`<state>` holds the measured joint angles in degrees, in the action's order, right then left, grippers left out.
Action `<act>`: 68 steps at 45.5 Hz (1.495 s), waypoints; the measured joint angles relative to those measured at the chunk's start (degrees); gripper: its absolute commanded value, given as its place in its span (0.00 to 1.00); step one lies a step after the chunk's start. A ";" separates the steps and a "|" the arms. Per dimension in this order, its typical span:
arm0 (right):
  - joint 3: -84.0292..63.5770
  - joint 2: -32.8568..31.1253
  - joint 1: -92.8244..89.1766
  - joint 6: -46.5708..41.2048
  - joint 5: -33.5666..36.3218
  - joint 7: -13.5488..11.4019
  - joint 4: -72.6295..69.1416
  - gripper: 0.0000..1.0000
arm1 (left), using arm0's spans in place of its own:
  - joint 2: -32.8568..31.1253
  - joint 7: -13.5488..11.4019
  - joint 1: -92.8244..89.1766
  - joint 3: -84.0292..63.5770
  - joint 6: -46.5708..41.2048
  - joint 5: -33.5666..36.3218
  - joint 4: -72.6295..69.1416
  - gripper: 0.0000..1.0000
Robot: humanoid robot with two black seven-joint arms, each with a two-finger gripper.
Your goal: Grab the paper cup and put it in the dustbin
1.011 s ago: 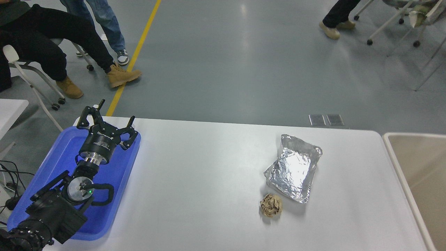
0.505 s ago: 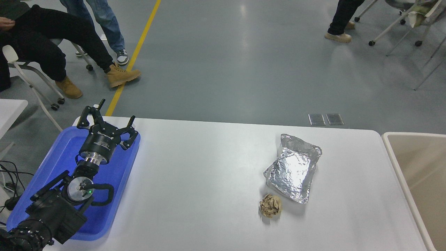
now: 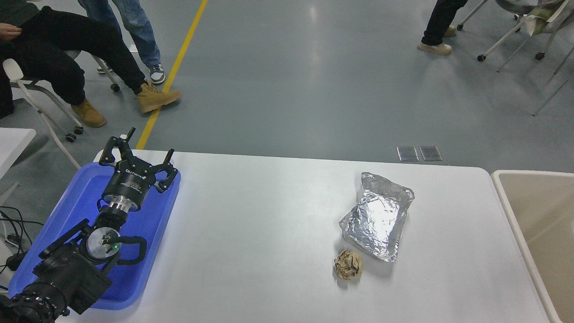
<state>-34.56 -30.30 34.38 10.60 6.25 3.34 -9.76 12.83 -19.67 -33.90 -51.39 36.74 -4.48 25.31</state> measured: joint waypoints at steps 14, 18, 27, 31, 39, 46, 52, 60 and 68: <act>0.16 0.13 0.22 0.08 0.03 0.01 -0.26 1.00 | 0.00 0.00 -0.02 -0.01 0.00 0.00 0.00 1.00; 0.17 0.14 0.50 0.00 0.03 0.01 -0.44 1.00 | 0.00 0.00 -0.03 -0.01 0.00 0.00 0.00 1.00; 0.18 0.14 2.42 -0.49 0.01 0.01 -0.83 1.00 | 0.00 0.02 -0.02 -0.01 0.00 -0.01 0.00 1.00; 0.00 0.14 4.34 -0.58 -0.03 0.01 -0.92 1.00 | 0.00 0.02 -0.02 -0.01 0.00 -0.01 0.00 1.00; -1.88 0.18 10.40 -0.73 -2.00 0.02 -1.31 1.00 | 0.01 0.02 -0.02 -0.01 0.00 -0.01 -0.01 1.00; -5.06 0.88 17.68 -0.80 -5.07 0.01 -3.70 1.00 | 0.00 0.02 -0.02 -0.01 0.00 -0.02 0.00 1.00; -8.39 2.01 24.29 -0.93 -6.66 -0.05 -7.02 1.00 | 0.00 0.01 -0.01 -0.01 0.00 -0.01 0.00 1.00; -13.13 4.24 34.64 -3.12 -7.46 -0.11 -14.82 1.00 | 0.01 0.00 0.00 -0.01 0.00 -0.01 0.00 1.00; -17.32 6.19 44.74 -6.55 -7.90 -0.15 -24.15 1.00 | 0.01 0.00 0.00 -0.01 0.00 0.01 -0.01 1.00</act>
<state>-51.88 -24.11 79.12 4.05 -1.65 3.19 -33.91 12.84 -19.67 -33.91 -51.40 36.74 -4.46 25.31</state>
